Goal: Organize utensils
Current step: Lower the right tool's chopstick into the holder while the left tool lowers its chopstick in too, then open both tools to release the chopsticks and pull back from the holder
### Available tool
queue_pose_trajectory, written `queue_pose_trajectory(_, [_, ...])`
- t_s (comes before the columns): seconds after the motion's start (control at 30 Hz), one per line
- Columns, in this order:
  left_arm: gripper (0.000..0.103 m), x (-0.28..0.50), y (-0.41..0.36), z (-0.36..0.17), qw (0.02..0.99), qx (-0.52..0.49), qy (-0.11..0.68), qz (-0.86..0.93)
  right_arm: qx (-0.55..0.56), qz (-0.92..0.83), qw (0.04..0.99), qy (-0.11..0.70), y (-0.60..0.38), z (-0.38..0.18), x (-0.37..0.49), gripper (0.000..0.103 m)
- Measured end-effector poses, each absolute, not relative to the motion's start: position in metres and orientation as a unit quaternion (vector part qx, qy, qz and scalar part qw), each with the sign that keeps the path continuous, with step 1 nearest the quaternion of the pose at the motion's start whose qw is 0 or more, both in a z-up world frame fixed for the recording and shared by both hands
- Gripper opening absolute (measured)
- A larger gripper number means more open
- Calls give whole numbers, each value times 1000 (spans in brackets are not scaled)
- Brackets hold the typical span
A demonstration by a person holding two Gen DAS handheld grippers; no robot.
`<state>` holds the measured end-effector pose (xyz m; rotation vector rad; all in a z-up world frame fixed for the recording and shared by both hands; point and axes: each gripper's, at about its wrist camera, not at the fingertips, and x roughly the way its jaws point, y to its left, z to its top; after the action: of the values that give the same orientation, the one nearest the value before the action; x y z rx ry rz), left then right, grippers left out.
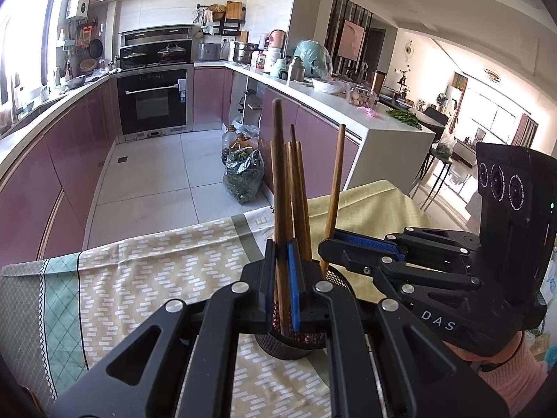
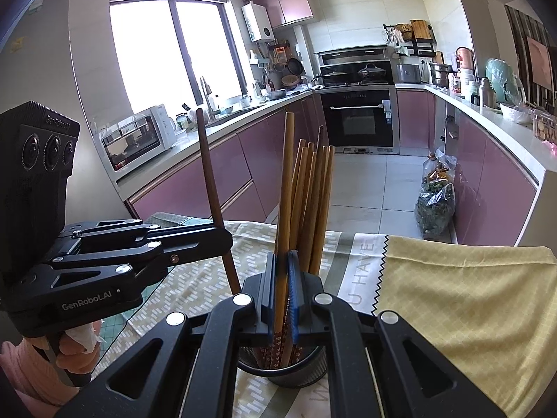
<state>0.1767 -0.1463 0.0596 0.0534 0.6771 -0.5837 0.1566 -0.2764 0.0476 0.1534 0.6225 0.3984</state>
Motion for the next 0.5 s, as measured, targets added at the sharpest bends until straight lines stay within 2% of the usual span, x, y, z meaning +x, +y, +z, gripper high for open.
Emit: queue_pose_trajectory(0.5, [8, 194, -152, 48, 901, 23, 340, -269, 85, 188, 928, 312, -276, 40, 165, 6])
